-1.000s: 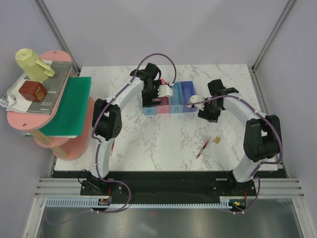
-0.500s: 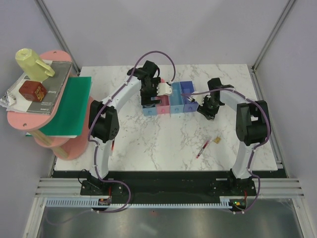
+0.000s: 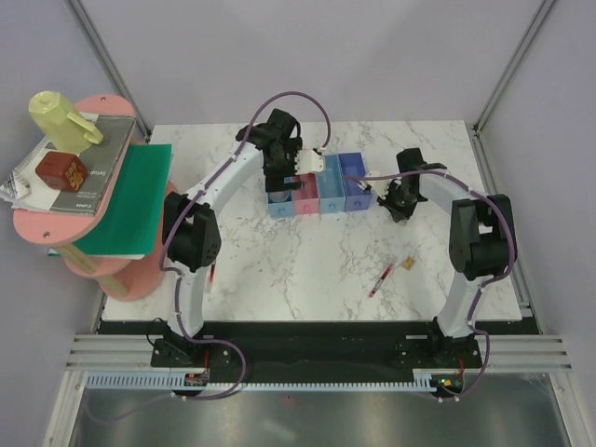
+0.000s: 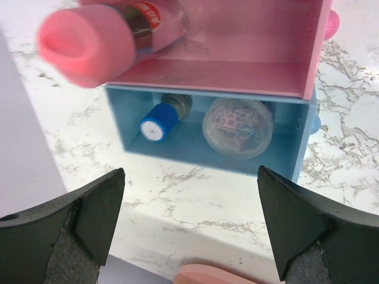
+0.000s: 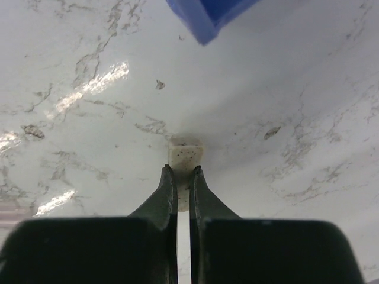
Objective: Sort the stationery into containers
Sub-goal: Pick up the stationery from the center of the board.
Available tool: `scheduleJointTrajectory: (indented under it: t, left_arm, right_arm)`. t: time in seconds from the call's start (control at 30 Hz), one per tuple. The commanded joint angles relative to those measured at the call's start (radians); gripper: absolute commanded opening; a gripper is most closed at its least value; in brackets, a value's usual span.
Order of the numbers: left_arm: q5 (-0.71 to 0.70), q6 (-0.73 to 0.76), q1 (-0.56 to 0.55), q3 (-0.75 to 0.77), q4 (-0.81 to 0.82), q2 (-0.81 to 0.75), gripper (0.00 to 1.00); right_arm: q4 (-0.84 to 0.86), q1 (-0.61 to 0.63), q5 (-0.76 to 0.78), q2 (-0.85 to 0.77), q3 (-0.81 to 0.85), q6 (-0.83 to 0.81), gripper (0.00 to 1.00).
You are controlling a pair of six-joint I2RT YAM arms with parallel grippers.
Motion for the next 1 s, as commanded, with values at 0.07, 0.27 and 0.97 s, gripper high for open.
scheduleJointTrajectory:
  t: [0.07,0.27,0.97]
  left_arm:
    - [0.035,-0.044,-0.03,-0.073,0.025,-0.256,1.0]
    - [0.008,-0.057,-0.074,-0.34,0.103,-0.394,1.0]
    - [-0.103,-0.037,-0.086,-0.549,0.355,-0.233,0.97]
  right_arm:
    - [-0.029,-0.019,-0.006,-0.195,0.005,0.082,0.0]
    - [-0.031,-0.019,-0.072,-0.25,0.129,0.186,0.0]
    - [0.256,0.092,-0.089,0.09,0.462,0.41,0.0]
